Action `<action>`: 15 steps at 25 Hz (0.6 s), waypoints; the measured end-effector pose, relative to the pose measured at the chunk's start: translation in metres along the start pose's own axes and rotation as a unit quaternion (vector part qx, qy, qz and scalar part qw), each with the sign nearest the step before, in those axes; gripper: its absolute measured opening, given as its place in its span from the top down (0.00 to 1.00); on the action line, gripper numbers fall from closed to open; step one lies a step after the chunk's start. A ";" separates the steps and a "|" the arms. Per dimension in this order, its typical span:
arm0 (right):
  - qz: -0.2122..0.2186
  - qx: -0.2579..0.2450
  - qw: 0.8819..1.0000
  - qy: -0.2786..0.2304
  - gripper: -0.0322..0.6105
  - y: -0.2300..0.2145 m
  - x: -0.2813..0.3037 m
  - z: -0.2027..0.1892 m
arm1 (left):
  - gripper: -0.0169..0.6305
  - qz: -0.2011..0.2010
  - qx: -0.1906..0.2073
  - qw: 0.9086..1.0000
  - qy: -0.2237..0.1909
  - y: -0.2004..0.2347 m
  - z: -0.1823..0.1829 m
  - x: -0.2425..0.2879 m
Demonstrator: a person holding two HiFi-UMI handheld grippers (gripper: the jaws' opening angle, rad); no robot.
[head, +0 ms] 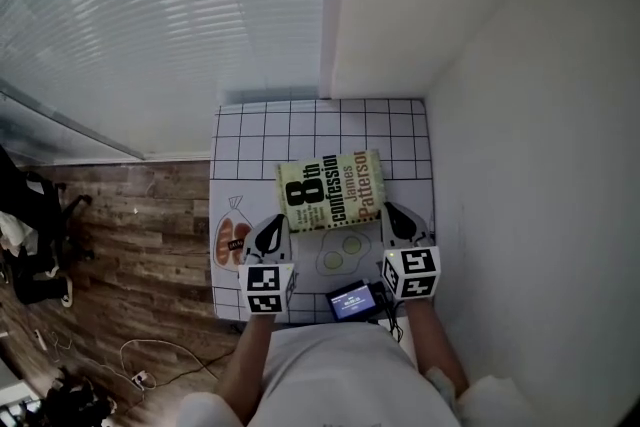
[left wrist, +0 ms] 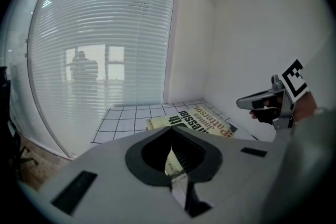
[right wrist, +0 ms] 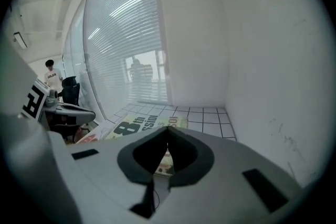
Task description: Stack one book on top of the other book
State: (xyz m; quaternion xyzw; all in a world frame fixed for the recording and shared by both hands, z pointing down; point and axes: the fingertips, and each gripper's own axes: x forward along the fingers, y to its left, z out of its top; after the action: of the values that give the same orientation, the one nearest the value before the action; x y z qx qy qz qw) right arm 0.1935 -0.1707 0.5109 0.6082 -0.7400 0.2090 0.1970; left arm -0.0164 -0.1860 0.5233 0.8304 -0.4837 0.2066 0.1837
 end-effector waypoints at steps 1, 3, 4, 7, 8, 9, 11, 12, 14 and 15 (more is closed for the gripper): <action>0.000 0.002 1.000 -0.008 0.94 0.002 -0.005 0.003 | 0.96 0.000 0.002 1.000 -0.006 -0.001 0.003 -0.005; 0.002 0.007 1.000 -0.027 0.94 0.006 -0.016 0.011 | 0.96 -0.002 0.004 1.000 -0.024 -0.004 0.012 -0.014; 0.003 0.009 0.999 -0.038 0.94 0.008 -0.022 0.015 | 0.96 -0.002 0.006 0.999 -0.036 -0.006 0.018 -0.019; 0.009 0.006 0.998 -0.069 0.94 0.015 -0.040 0.030 | 0.96 -0.005 0.018 0.997 -0.076 -0.012 0.042 -0.035; 0.011 0.004 0.997 -0.078 0.94 0.018 -0.046 0.035 | 0.96 -0.007 0.023 0.996 -0.090 -0.015 0.049 -0.041; 0.014 0.001 0.996 -0.086 0.94 0.021 -0.052 0.040 | 0.96 -0.010 0.026 0.994 -0.102 -0.018 0.057 -0.048; 0.019 -0.006 0.995 -0.102 0.94 0.027 -0.061 0.051 | 0.96 -0.011 0.026 0.992 -0.122 -0.020 0.067 -0.061; 0.021 -0.010 0.994 -0.109 0.94 0.030 -0.065 0.057 | 0.96 -0.010 0.026 0.991 -0.131 -0.021 0.071 -0.066; 0.026 -0.018 0.992 -0.124 0.94 0.037 -0.073 0.067 | 0.96 -0.006 0.031 0.988 -0.148 -0.021 0.080 -0.077; 0.028 -0.020 0.991 -0.131 0.94 0.040 -0.077 0.072 | 0.96 -0.003 0.035 0.987 -0.157 -0.022 0.085 -0.082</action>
State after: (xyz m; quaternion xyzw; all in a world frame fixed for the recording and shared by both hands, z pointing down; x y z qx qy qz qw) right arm 0.1657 -0.1402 0.4062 0.6051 -0.7804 0.1178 0.1044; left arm -0.0194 -0.1587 0.4063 0.8600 -0.4963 0.0902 0.0772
